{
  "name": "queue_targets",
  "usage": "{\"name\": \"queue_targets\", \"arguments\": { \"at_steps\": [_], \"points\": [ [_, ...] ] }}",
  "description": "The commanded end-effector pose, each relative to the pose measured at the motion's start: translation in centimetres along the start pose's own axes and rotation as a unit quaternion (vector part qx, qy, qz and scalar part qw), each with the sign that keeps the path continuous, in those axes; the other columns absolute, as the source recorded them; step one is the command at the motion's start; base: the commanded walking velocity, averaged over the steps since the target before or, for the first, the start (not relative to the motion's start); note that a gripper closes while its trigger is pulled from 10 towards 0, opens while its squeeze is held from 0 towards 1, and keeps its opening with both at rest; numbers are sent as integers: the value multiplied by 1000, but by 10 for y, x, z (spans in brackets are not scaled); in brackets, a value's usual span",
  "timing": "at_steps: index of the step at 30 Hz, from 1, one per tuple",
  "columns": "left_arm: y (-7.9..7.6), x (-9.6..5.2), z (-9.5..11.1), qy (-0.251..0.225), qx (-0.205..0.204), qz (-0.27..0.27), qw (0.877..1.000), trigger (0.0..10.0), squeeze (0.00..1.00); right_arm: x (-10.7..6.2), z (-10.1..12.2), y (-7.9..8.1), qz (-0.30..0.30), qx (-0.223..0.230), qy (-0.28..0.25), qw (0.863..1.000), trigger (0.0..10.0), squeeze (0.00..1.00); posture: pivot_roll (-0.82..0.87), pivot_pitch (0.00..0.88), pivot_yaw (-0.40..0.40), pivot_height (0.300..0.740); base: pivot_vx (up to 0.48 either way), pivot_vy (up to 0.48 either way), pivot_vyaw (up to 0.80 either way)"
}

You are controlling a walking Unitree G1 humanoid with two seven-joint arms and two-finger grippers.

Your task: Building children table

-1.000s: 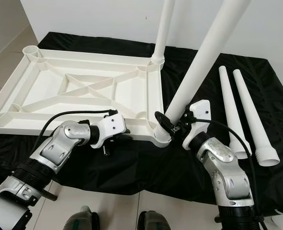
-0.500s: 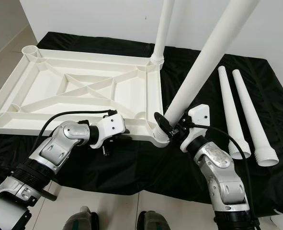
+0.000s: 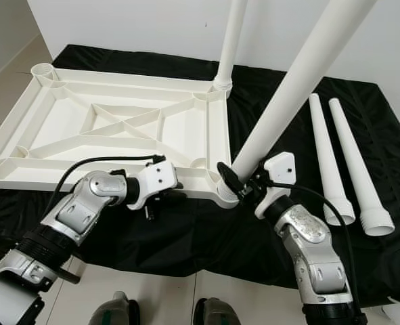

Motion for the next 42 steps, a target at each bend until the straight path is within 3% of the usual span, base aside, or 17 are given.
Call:
{"name": "queue_targets", "arguments": {
  "at_steps": [1,8,22,42],
  "points": [
    [17,-8,2,6,9,61,998,10000,0,0,-26,17,40,33,56,997,10000,0,-40,74,-28,740,0,0,0],
    [18,-9,3,6,10,62,998,10000,0,9,-27,25,65,25,72,995,10000,0,-38,77,-26,740,0,0,0],
    [20,-10,4,6,13,64,998,10000,0,22,-28,26,75,22,96,992,10000,0,-32,75,-29,740,0,0,0],
    [19,-11,6,4,14,64,998,10000,0,22,-42,-4,9,111,124,986,10000,0,-30,81,-28,740,0,0,0]
  ]
}}
Point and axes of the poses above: a point about 5 cm out from each wrist's last joint towards the gripper, its own x axis pointing out of the wrist towards the gripper, its own z axis along the axis of the wrist's last joint, y = z × x, the point moved 3 cm from there along x, pointing out of the wrist towards the gripper, and after that the axes turned 8 degrees about x, right-handed, at the moved point
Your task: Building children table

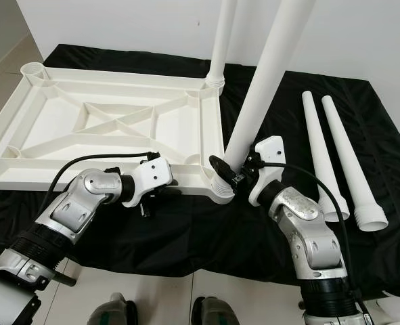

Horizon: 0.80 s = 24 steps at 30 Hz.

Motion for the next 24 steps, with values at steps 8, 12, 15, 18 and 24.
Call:
{"name": "queue_targets", "arguments": {
  "at_steps": [8,12,15,18,24],
  "points": [
    [13,-5,11,-8,20,53,998,10000,0,1,-44,4,-5,62,75,995,10000,0,-23,82,-33,740,0,0,0],
    [13,-5,10,-8,20,53,998,10000,0,-1,-45,5,-5,61,73,995,10000,0,-23,83,-34,740,0,0,0],
    [13,-6,10,-7,19,54,998,10000,0,-3,-45,7,-16,61,63,996,10000,0,-25,84,-34,740,0,0,0],
    [12,-6,10,-7,19,54,998,10000,0,-4,-44,6,-24,62,57,996,10000,0,-27,83,-33,740,0,0,0],
    [13,-5,12,-9,19,53,998,10000,0,-1,-37,4,-66,64,20,996,10000,0,-30,86,-31,740,0,0,0]
  ]
}}
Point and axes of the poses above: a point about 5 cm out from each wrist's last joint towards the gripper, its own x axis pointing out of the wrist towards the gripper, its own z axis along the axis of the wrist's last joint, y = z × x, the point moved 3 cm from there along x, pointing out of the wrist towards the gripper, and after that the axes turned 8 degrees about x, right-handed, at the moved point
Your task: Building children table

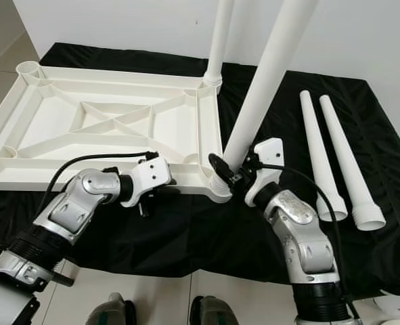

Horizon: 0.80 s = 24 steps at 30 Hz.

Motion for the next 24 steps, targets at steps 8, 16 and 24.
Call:
{"name": "queue_targets", "arguments": {
  "at_steps": [8,16,24],
  "points": [
    [14,-3,11,-12,15,50,999,10000,0,7,-28,3,-64,39,26,997,10000,0,-26,85,-36,740,0,0,0],
    [14,-4,12,-11,16,52,998,10000,0,12,-25,9,-96,35,2,995,10000,0,-23,86,-39,740,0,0,0],
    [15,-3,13,-12,16,52,998,10000,0,18,-24,6,-165,39,-22,985,10000,0,-19,89,-38,740,0,0,0]
  ]
}}
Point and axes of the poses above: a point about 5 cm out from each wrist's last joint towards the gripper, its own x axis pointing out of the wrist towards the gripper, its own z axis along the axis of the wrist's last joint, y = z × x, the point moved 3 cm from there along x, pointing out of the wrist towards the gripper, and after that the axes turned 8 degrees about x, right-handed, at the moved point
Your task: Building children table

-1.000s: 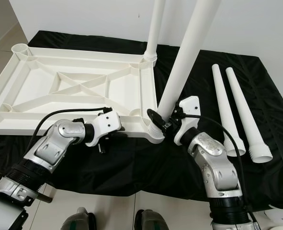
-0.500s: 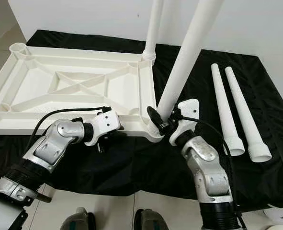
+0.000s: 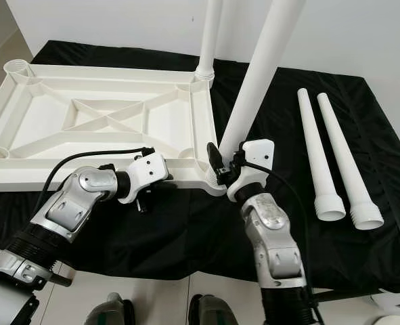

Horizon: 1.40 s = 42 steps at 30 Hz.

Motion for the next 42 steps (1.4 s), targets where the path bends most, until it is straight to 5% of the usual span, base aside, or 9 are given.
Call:
{"name": "queue_targets", "arguments": {
  "at_steps": [1,17,35,36,38,39,40,42],
  "points": [
    [10,0,13,-14,19,41,999,10000,0,-1,-26,-5,-32,19,51,998,10000,0,-19,89,-38,740,0,0,0],
    [11,-1,14,-14,20,42,999,10000,0,8,-31,-11,-184,2,32,982,10000,0,-13,89,-38,740,0,0,0],
    [12,-2,15,-14,21,46,999,10000,0,7,-34,-18,-217,4,33,976,10000,0,-7,78,-43,740,0,0,0],
    [12,-2,15,-14,21,46,999,10000,0,6,-34,-20,-220,3,32,975,10000,251,-9,73,-41,740,0,0,0],
    [12,-2,15,-14,21,46,999,10000,0,6,-34,-20,-220,3,32,975,10000,251,-9,73,-41,740,0,0,0],
    [12,-2,15,-14,21,46,999,10000,0,6,-34,-22,-217,6,30,976,10000,867,-9,73,-41,740,0,0,0],
    [12,-1,15,-14,22,46,999,10000,0,6,-31,-24,-209,6,22,978,10000,1000,-11,73,-39,740,0,0,0],
    [12,-1,15,-15,22,46,999,10000,0,5,-29,-25,-205,3,15,979,10000,1000,-11,73,-39,740,0,0,0]
  ]
}}
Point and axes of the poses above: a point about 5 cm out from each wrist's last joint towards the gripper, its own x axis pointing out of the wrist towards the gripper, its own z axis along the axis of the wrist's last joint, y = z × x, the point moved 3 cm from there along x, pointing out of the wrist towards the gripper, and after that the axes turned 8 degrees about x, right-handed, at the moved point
